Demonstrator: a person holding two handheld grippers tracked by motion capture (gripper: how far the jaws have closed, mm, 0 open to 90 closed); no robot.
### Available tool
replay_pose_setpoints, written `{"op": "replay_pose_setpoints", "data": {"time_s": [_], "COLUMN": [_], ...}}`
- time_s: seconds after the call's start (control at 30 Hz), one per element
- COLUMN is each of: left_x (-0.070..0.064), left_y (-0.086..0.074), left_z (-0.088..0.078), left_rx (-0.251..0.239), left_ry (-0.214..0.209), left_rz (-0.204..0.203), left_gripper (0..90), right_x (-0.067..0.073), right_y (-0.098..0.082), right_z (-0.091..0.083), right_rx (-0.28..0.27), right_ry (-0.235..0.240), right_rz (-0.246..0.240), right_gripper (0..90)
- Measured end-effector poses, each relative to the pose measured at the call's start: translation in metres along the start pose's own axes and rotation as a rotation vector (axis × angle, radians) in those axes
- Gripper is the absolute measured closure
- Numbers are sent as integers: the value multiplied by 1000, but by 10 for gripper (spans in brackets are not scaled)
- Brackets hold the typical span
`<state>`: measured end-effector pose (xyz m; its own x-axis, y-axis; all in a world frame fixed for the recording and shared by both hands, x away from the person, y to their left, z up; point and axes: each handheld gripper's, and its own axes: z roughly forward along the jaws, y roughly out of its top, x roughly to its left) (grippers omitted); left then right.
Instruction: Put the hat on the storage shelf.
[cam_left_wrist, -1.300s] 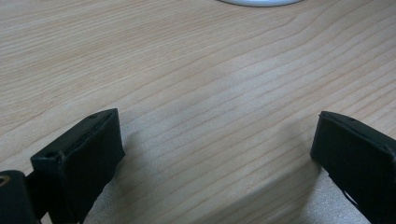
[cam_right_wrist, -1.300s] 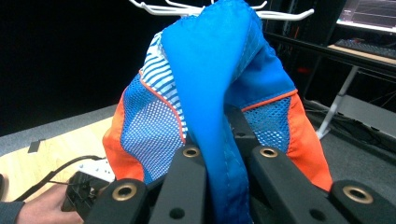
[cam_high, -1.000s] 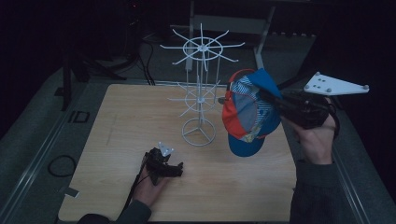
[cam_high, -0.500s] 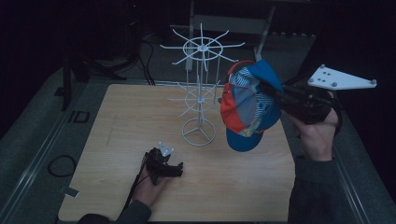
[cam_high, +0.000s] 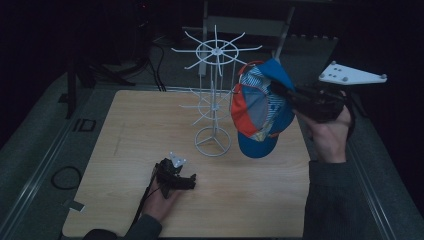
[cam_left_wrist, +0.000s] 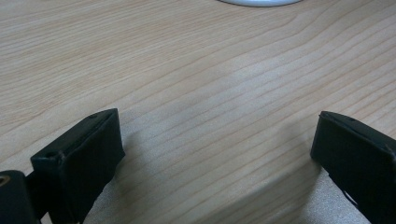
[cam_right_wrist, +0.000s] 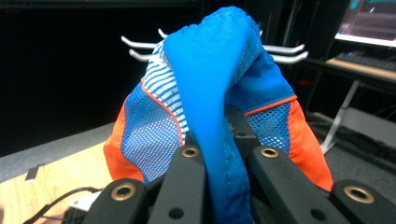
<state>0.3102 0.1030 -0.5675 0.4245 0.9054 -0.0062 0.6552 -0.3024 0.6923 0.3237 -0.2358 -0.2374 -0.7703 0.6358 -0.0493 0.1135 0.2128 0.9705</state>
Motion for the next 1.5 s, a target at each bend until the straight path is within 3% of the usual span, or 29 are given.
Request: {"op": "replay_pose_setpoints", "data": {"time_s": [0.47,0.57,0.77,0.9,1.1,1.5], "left_x": [0,0,0,0,0,0], "left_y": [0,0,0,0,0,0], "left_z": [0,0,0,0,0,0], "left_rx": [0,2,1,2,3,3], "left_ry": [-1,-2,-2,-2,-2,-2], "left_rz": [-3,-1,-3,-2,-2,-1], "left_gripper": [26,27,26,26,26,26], "right_x": [-4,-2,3,4,4,13], "right_y": [-27,-31,-36,-43,-55,-80], "right_z": [29,30,31,32,33,30], "right_rx": [97,128,171,201,223,284], "right_ry": [49,60,22,-29,-54,-41], "right_rz": [33,12,-9,-13,8,53], "right_gripper": [825,702,434,301,202,153]}}
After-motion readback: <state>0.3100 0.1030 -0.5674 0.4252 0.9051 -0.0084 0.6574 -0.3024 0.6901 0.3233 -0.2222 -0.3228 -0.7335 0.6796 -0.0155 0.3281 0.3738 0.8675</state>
